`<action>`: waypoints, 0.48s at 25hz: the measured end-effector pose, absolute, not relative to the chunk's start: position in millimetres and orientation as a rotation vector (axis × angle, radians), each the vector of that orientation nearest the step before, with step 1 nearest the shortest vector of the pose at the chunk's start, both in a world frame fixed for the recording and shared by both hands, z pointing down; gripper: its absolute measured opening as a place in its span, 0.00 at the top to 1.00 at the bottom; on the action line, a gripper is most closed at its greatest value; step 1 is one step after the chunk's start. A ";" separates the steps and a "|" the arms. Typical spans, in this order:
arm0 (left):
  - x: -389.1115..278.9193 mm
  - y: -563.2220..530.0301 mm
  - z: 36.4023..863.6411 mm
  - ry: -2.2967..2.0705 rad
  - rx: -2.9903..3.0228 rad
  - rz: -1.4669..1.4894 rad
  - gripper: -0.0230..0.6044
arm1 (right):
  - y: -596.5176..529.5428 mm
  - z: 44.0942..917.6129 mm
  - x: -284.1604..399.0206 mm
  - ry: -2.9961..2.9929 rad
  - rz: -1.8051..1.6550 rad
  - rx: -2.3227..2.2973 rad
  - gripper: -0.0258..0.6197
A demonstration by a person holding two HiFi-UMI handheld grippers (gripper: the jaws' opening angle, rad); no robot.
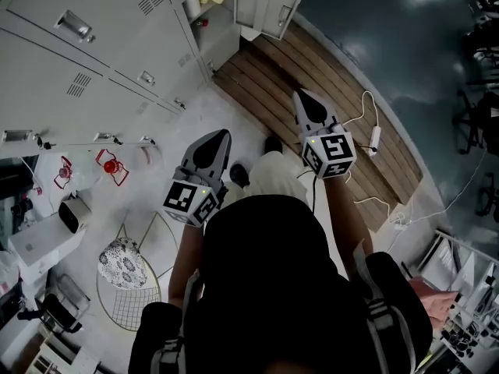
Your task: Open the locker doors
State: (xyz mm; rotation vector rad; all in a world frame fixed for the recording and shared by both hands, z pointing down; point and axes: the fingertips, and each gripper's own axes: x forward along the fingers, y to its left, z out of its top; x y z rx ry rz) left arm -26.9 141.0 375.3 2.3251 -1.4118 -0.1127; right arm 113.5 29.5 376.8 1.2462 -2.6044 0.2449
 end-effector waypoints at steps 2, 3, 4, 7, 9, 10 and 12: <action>-28.0 141.4 370.9 -1.417 2.328 -0.116 0.93 | 41.5 365.4 112.0 -2.622 0.233 1.237 0.95; -28.5 141.1 369.0 -1.420 2.330 -0.117 0.93 | 47.3 360.1 111.5 -2.629 0.225 1.232 0.95; -28.9 140.5 367.4 -1.424 2.335 -0.117 0.93 | 52.7 355.3 111.7 -2.635 0.221 1.228 0.95; -27.4 138.2 365.4 -1.429 2.347 -0.107 0.93 | 63.9 345.0 117.4 -2.644 0.216 1.228 0.95; -25.1 137.6 365.8 -1.426 2.348 -0.093 0.93 | 68.3 339.5 121.7 -2.662 0.221 1.243 0.95; -24.2 137.7 365.4 -1.425 2.348 -0.090 0.93 | 70.8 338.7 123.9 -2.667 0.224 1.244 0.95; -23.0 138.0 363.1 -1.427 2.347 -0.087 0.93 | 77.2 340.3 128.0 -2.668 0.236 1.236 0.95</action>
